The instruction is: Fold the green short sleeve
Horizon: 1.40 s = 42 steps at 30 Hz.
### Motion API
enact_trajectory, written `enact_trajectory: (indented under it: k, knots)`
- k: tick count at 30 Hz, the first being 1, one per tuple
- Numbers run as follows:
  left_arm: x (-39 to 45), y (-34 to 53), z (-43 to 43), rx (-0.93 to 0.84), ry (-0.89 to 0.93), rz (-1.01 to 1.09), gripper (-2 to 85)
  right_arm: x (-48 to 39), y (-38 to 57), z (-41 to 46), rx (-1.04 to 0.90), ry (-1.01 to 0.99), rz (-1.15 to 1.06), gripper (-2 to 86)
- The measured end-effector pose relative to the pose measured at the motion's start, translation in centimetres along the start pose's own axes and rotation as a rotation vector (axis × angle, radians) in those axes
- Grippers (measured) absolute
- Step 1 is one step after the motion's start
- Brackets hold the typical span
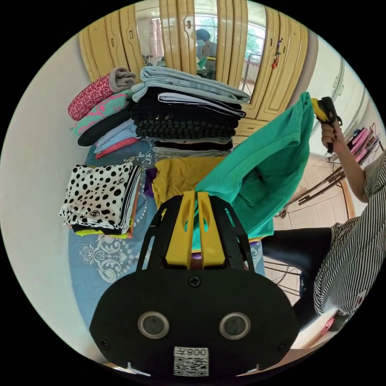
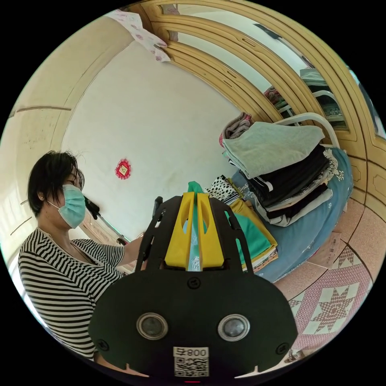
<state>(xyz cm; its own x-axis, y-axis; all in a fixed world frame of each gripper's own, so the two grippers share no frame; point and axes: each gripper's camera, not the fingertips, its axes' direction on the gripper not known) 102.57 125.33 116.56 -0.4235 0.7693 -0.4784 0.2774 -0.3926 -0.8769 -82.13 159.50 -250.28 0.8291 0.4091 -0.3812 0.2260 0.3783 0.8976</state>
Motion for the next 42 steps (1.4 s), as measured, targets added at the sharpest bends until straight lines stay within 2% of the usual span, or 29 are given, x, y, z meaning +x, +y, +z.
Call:
enact_trajectory:
  k: [8,14,17,20,26,28,35,42]
  knots:
    - [-1.5,9.3,-6.7,0.174,0.115,-0.147,0.7,-4.8,-3.1,3.1,0.009,-0.056,-0.111,0.7]
    - [0.9,19.8,-13.1,0.263,0.031,-0.226,0.6,-9.8,-5.6,8.2,-0.012,-0.188,-0.216,0.6]
    - [2.6,26.7,-14.7,0.282,-0.005,-0.34,0.7,-12.5,-6.1,12.2,-0.08,-0.221,-0.27,0.6]
    - [4.2,34.3,-12.2,0.264,-0.019,-0.488,0.8,-13.3,-5.6,17.4,-0.171,-0.221,-0.261,0.6]
    - [5.0,46.2,-2.2,0.201,0.115,-0.743,0.7,-13.0,-3.7,26.8,-0.325,-0.263,-0.163,0.4]
    - [5.3,48.3,-0.4,0.209,0.134,-0.77,0.6,-13.5,-3.7,28.4,-0.343,-0.27,-0.157,0.4]
    - [5.8,56.2,-0.4,0.458,0.172,-0.823,0.6,-16.5,-6.3,31.1,-0.327,-0.239,-0.218,0.5]
    - [7.0,63.2,5.1,0.455,0.276,-0.852,0.4,-17.7,-7.0,34.9,-0.339,-0.247,-0.224,0.5]
